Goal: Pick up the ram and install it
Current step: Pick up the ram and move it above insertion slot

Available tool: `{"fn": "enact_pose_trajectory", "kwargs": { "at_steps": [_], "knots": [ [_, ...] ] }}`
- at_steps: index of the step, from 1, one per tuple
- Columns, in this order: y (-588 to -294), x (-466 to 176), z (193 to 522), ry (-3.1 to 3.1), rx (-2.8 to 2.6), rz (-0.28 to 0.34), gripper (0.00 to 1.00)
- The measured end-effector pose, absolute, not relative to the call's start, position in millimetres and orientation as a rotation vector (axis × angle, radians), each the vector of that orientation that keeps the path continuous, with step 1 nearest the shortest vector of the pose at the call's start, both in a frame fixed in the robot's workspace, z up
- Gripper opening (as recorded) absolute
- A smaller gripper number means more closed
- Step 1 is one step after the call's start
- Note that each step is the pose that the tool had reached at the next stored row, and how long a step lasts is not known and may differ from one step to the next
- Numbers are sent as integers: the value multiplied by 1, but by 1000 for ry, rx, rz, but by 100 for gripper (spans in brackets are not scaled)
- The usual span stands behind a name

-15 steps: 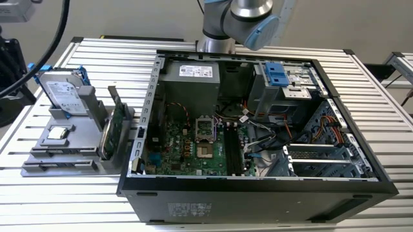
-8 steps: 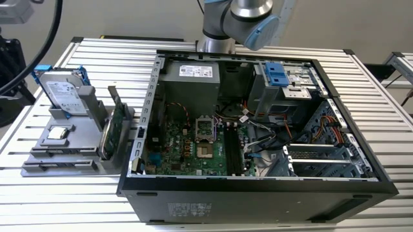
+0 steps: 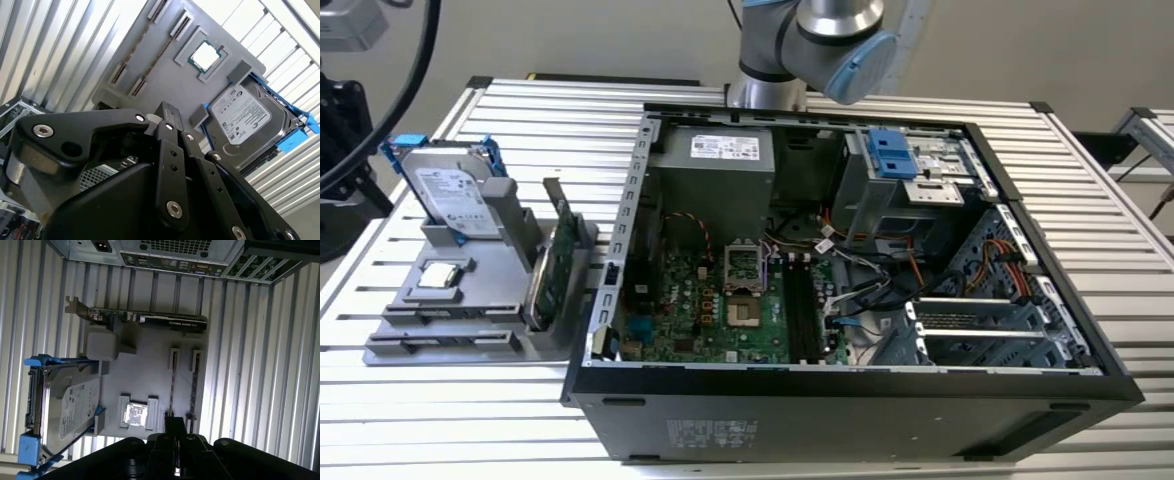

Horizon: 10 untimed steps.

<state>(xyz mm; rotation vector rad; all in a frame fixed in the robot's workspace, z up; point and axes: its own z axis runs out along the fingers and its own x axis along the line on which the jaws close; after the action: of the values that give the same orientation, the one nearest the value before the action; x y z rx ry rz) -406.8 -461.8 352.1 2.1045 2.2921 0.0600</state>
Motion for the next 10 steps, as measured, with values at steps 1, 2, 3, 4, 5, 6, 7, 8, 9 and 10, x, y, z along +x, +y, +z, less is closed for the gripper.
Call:
{"fn": "enact_pose_trajectory", "kwargs": {
  "at_steps": [1, 2, 3, 4, 5, 6, 7, 8, 9, 10],
  "knots": [
    [-462, -407, 352, 2291, 2105, 60, 0],
    [-462, -407, 352, 2291, 2106, 59, 0],
    [-462, -407, 352, 2291, 2106, 59, 0],
    [-462, -407, 352, 2291, 2107, 59, 0],
    [-462, -407, 352, 2292, 2108, 58, 0],
    [-462, -407, 352, 2293, 2108, 56, 0],
    [-462, -407, 352, 2294, 2109, 54, 0],
    [-462, -407, 352, 2295, 2110, 52, 0],
    [-462, -407, 352, 2295, 2111, 51, 0],
    [-462, -407, 352, 2296, 2111, 49, 0]
  ]
}}
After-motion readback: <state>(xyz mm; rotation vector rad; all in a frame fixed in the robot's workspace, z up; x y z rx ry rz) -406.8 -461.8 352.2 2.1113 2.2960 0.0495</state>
